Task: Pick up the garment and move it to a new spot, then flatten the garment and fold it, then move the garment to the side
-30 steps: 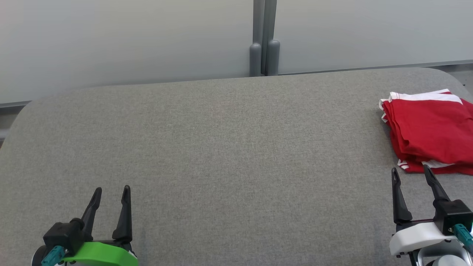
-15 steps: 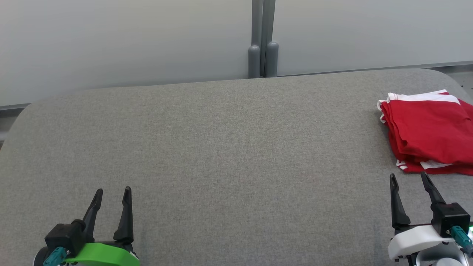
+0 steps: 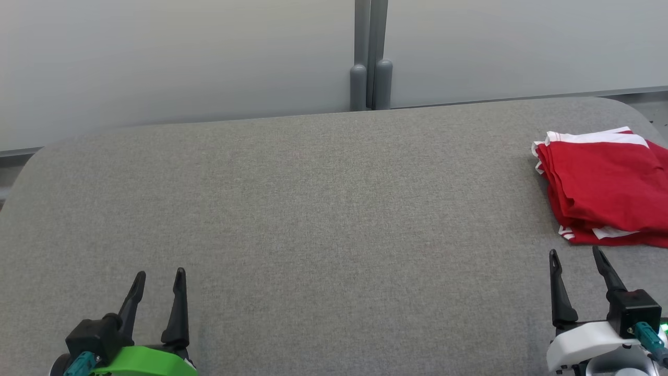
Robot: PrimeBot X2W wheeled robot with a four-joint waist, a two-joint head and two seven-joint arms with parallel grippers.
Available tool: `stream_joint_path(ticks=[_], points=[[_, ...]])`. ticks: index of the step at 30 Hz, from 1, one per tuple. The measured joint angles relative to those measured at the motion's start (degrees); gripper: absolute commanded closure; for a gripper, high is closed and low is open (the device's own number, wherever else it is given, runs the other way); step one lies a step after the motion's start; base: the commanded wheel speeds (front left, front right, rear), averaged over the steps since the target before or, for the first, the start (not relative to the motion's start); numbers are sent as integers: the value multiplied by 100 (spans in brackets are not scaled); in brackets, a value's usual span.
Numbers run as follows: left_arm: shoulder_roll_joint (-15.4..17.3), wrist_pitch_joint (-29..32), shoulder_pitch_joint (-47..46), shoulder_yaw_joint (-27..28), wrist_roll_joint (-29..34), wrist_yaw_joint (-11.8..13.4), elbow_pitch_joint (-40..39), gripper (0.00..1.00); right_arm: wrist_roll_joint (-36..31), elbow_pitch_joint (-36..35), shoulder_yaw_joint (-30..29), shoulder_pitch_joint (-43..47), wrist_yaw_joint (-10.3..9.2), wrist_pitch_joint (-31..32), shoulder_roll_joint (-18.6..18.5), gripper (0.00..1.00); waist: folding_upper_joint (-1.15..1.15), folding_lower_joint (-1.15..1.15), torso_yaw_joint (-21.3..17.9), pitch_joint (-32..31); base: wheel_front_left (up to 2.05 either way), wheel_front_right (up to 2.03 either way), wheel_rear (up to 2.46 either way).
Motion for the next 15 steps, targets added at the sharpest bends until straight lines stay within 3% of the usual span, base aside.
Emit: stream_joint_path(ticks=[10, 11, 15], points=[[-32, 20, 42, -16, -2, 0, 85, 0, 2, 81, 13, 52, 0, 3, 37, 0, 0, 0, 4, 5, 0, 0, 0], [-35, 20, 43, -19, -2, 0, 94, 100, 3, 92, 16, 54, 0, 3, 40, 100, 0, 0, 4, 5, 0, 0, 0], [-114, 30, 87, -47, -3, 1, 293, 100, 7, 313, 20, 104, 0, 12, 89, 100, 0, 0, 4, 5, 0, 0, 0]])
